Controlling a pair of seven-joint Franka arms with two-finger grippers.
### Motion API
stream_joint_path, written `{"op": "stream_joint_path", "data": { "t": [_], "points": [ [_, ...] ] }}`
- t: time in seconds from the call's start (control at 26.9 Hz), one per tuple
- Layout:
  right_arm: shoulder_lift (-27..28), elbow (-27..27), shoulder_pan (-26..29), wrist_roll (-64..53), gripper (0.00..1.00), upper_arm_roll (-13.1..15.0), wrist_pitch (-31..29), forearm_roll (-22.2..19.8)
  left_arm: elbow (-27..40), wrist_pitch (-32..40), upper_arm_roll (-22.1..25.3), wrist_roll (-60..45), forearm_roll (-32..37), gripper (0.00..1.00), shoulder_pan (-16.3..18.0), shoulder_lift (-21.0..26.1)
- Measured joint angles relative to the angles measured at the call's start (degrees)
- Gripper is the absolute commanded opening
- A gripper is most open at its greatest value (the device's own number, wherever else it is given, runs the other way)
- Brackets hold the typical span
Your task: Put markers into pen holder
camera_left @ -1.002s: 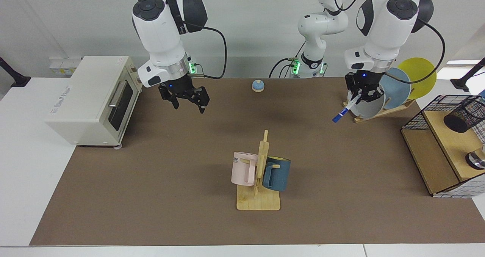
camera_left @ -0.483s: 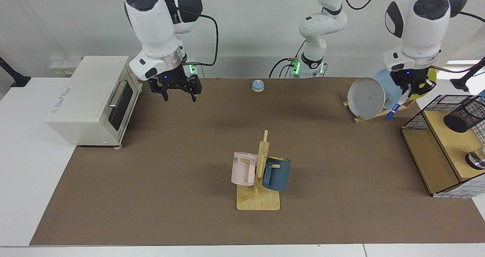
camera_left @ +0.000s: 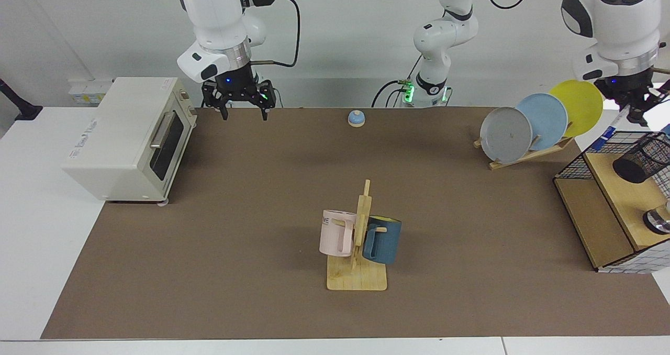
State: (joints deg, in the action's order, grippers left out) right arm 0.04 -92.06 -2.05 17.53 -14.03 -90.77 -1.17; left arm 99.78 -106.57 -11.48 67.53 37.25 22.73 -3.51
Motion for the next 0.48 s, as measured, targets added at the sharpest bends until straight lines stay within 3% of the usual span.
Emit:
{"op": "stream_joint_path", "data": {
  "t": [0.19, 0.48],
  "points": [
    [-1.45, -2.69, 0.10, 0.00, 1.00, 0.03, -0.10, 0.00, -1.71, -4.29, 0.06, 7.13, 3.45, 0.00, 3.47, 1.76],
    [-2.60, -5.00, 1.77, 0.00, 1.00, 0.18, -0.98, 0.36, -6.08, -6.18, 0.41, 17.85, 8.37, 0.00, 5.00, 5.90]
  ]
}}
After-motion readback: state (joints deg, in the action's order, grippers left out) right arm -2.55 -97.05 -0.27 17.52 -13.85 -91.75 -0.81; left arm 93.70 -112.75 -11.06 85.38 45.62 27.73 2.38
